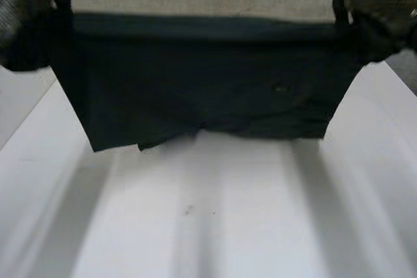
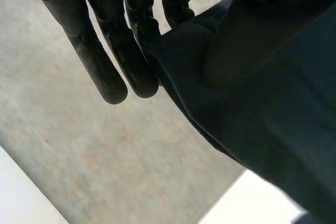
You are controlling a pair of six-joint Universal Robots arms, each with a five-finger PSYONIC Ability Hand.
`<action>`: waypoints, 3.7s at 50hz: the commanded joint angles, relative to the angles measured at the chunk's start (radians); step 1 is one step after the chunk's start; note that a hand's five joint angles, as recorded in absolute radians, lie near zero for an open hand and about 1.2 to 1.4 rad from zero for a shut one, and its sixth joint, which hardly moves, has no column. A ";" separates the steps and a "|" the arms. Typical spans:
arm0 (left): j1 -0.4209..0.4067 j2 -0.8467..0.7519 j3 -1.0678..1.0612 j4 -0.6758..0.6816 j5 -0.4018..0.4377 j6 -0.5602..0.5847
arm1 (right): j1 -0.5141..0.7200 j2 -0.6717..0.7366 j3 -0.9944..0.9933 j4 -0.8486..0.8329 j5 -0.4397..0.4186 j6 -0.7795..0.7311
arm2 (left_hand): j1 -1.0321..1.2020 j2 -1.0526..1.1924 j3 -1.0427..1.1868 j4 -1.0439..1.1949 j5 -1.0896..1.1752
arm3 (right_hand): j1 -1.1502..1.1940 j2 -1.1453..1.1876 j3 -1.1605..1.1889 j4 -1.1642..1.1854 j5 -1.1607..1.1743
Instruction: Fold the shorts.
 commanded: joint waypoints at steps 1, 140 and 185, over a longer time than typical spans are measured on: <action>0.001 -0.118 0.053 -0.057 -0.003 -0.036 | 0.029 0.130 -0.085 0.087 0.009 0.002 | 0.275 0.201 0.206 0.191 0.245 | 0.420 0.219 0.222 0.205 0.268; -0.102 -1.404 0.930 -0.046 0.387 0.290 | 0.111 0.356 0.570 -0.177 0.014 -0.192 | -0.691 -0.765 -0.760 -0.775 -0.720 | 0.420 0.219 0.222 0.205 0.268; -0.079 -1.367 0.906 0.061 0.413 0.312 | 0.088 0.362 0.576 -0.200 0.014 -0.192 | -0.814 -0.888 -0.883 -0.898 -0.844 | 0.420 0.219 0.222 0.205 0.268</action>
